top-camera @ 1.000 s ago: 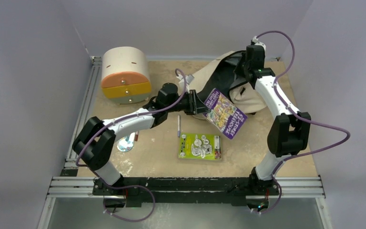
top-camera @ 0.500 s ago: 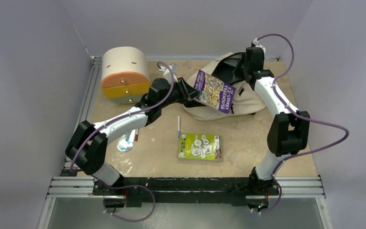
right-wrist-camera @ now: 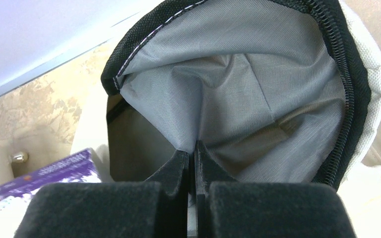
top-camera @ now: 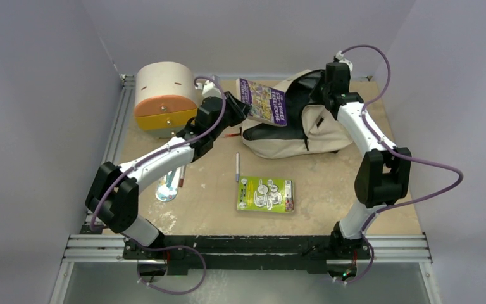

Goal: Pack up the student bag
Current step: Place the book in the student bag.

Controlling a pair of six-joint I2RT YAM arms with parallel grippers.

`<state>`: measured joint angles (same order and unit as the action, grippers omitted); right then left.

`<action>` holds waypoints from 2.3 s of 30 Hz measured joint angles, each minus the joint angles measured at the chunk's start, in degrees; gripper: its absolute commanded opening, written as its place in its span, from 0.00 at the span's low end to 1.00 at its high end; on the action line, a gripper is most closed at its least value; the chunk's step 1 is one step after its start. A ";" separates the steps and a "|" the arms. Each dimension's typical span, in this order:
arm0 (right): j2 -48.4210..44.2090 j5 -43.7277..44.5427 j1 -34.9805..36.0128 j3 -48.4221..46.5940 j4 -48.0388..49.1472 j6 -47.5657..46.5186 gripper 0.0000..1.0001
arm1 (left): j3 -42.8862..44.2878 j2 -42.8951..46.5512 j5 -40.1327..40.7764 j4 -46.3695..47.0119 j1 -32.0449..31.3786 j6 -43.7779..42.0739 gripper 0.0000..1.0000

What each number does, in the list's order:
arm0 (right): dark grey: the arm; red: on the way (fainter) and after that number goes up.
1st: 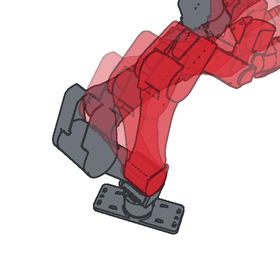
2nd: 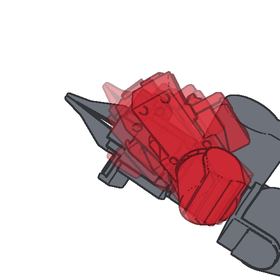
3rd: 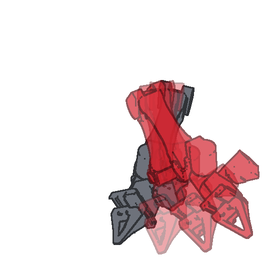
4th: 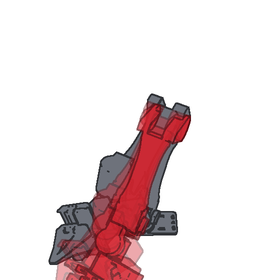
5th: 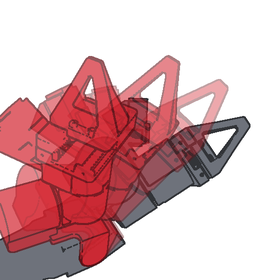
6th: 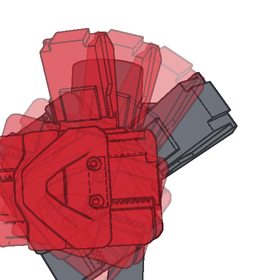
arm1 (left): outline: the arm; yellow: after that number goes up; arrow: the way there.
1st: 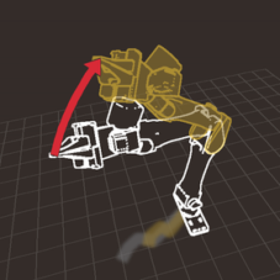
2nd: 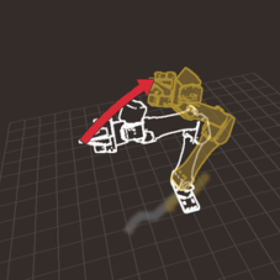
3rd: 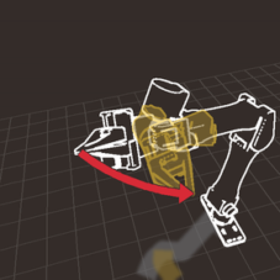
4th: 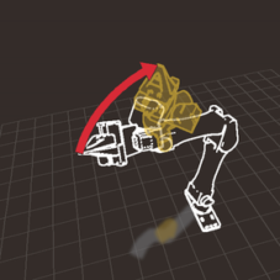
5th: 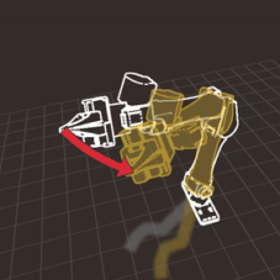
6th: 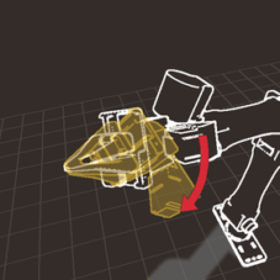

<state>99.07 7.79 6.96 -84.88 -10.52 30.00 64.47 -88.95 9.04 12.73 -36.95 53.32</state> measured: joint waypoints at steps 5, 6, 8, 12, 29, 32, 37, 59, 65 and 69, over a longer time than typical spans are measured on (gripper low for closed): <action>0.44 0.48 0.04 -0.83 -0.76 -0.68 0.00 | 1.07 0.24 2.75 -0.02 0.13 -0.90 0.00; 0.55 0.39 0.04 -0.87 -0.79 -0.72 0.00 | 1.11 0.20 2.86 0.02 0.13 -0.94 0.00; 0.72 0.02 0.04 -0.94 -0.79 -0.74 0.00 | 1.55 -0.35 2.91 0.09 0.13 -0.90 0.00; 0.74 -2.40 0.04 -0.96 -0.72 -0.15 0.00 | 3.54 -3.96 2.49 1.70 0.13 -0.31 0.00; 0.74 -19.82 0.04 -0.96 2.95 9.01 0.00 | 9.35 -14.40 -0.70 4.81 -1.40 5.88 0.00; 0.74 -20.37 0.02 -0.94 3.93 11.41 0.00 | 10.60 -16.48 -0.48 6.27 -1.57 7.15 0.00; 0.61 -19.91 -0.17 -0.22 5.77 16.33 0.00 | 14.93 -22.67 -0.37 9.40 -1.86 8.74 0.00; -4.22 -22.86 -4.02 9.27 12.15 27.89 0.00 | 26.25 -41.79 -14.64 22.82 -2.21 9.09 0.15; -4.22 -23.85 -3.96 9.27 12.07 27.10 0.00 | 26.84 -43.78 -17.94 22.95 -2.19 9.11 0.48; -4.22 -22.60 -3.98 9.27 11.15 25.66 0.00 | 27.19 -43.82 -19.45 21.81 -2.21 8.57 0.66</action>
<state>94.85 -14.81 2.98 -75.61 0.62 55.66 91.66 -132.77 -10.41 34.54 -39.16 61.89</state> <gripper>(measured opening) 0.016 0.587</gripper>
